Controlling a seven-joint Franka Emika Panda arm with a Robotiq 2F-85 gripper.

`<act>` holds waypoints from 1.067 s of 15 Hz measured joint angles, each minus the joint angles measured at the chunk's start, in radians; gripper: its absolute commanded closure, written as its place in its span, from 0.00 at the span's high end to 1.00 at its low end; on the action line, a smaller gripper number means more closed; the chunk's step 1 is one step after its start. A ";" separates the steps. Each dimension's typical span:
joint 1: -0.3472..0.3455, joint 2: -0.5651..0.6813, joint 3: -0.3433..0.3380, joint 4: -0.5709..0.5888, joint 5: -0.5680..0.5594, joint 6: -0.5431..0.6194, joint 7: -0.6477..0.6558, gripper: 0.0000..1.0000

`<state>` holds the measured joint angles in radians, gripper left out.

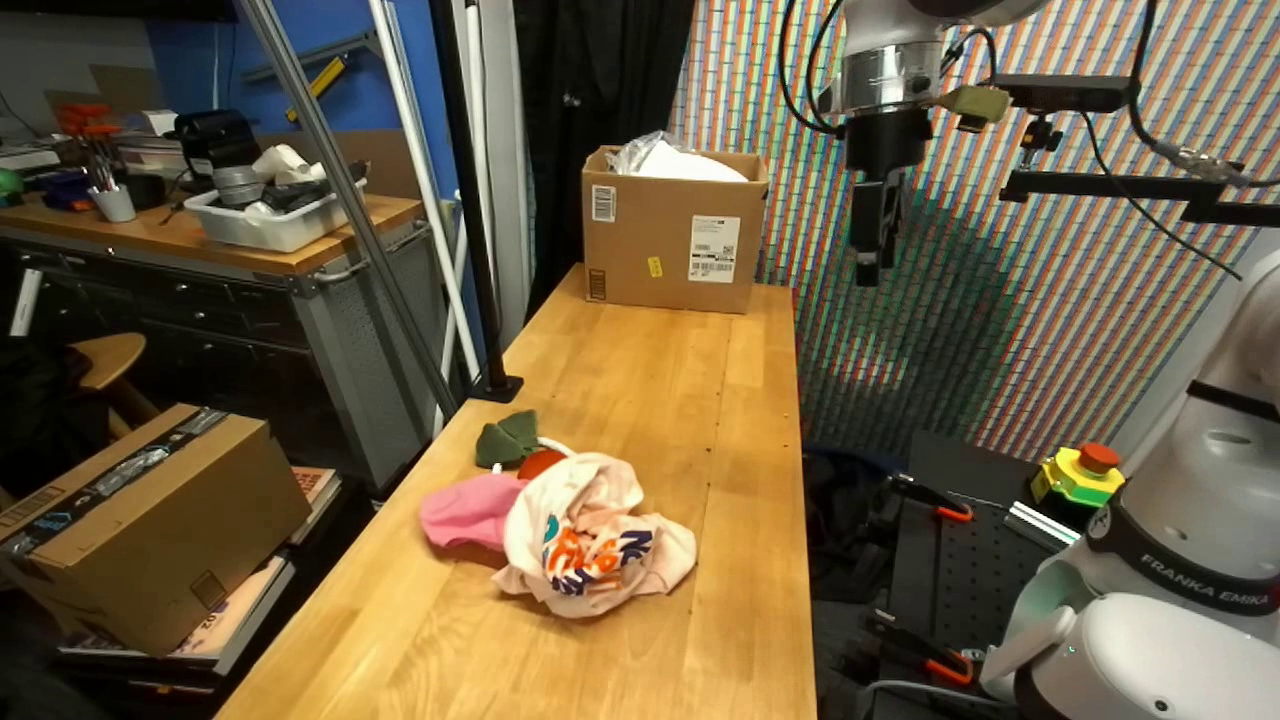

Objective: Separate the objects on the table.

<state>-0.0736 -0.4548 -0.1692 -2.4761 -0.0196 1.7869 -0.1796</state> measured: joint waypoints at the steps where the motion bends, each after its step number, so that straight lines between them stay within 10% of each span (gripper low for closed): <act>1: 0.013 0.033 0.013 0.023 0.007 0.015 0.001 1.00; 16: 0.148 0.570 0.222 0.473 0.072 -0.034 0.048 1.00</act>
<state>0.0746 0.1155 0.0524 -2.0034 0.0523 1.7530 -0.1319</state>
